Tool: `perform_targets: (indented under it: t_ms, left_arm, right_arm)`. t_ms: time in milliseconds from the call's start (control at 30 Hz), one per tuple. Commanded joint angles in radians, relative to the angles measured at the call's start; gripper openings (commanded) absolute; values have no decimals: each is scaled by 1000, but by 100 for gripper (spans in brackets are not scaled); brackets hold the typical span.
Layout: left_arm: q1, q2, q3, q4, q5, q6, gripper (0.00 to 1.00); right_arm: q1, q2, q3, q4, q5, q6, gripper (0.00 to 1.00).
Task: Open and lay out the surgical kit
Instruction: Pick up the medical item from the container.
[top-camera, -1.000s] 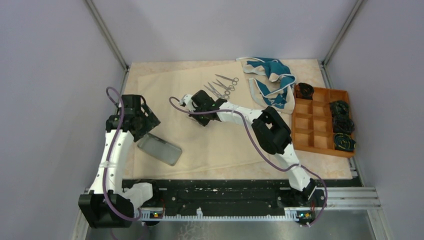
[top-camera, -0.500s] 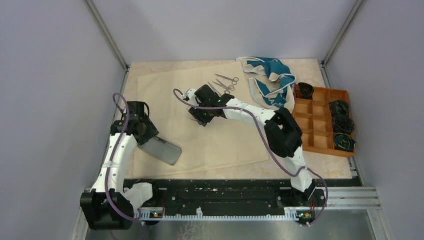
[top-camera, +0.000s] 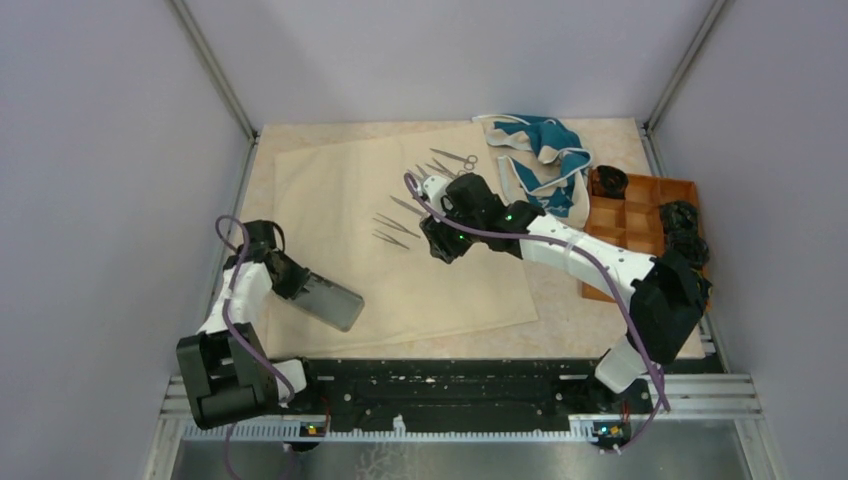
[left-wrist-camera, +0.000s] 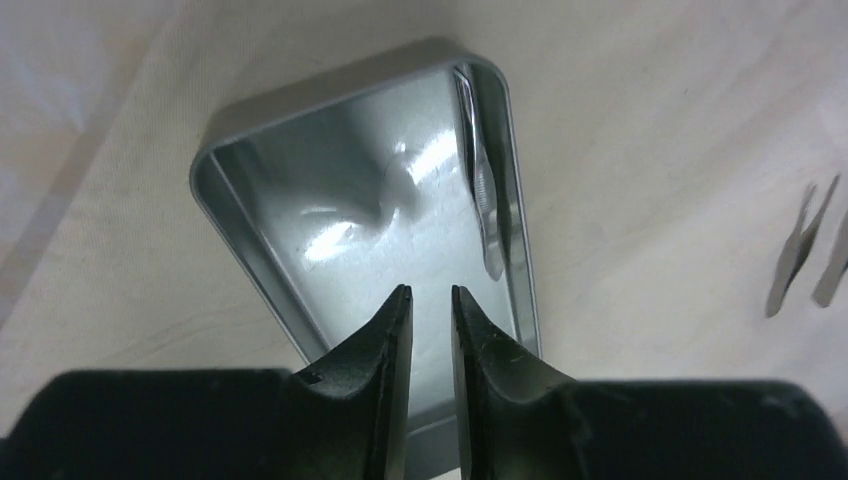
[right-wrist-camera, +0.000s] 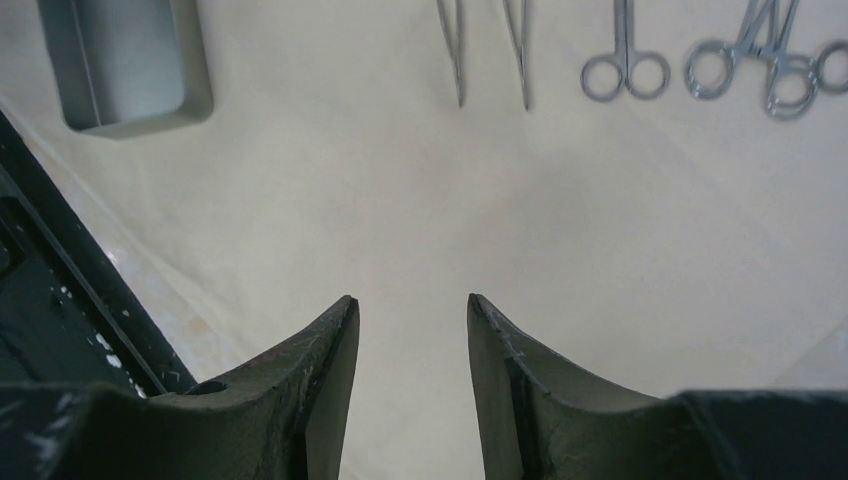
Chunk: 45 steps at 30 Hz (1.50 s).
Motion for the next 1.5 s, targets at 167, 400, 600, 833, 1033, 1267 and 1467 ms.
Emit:
perform_targets:
  t_ms: [167,400,600,833,1033,1267,1467]
  left_arm:
    - [171,67,-14,189,139,-57,32]
    - [180,135,31,187,168,-45,23]
    - [180,175,30,204,177,-69,18]
    - [180,190,23,231,184,-84,14]
    - [180,209,12,252,200,-82,21]
    - [180,221,14,264,196,-91,27]
    - [179,254,21,228,168,-92,36]
  right_arm:
    - [-31,-136,-106,15,-20,10,44]
    - [-60,-151,-129,45,-32,11,44]
    - [-73,-141,-122,53,-45,10,44]
    - [-80,-139,-126,52,-44,10,44]
    - [-84,-135,-128,55,-44,12,43]
    - [-84,-123,-119,54,-54,16,43]
    - [-83,-119,-116,53,-57,16,43]
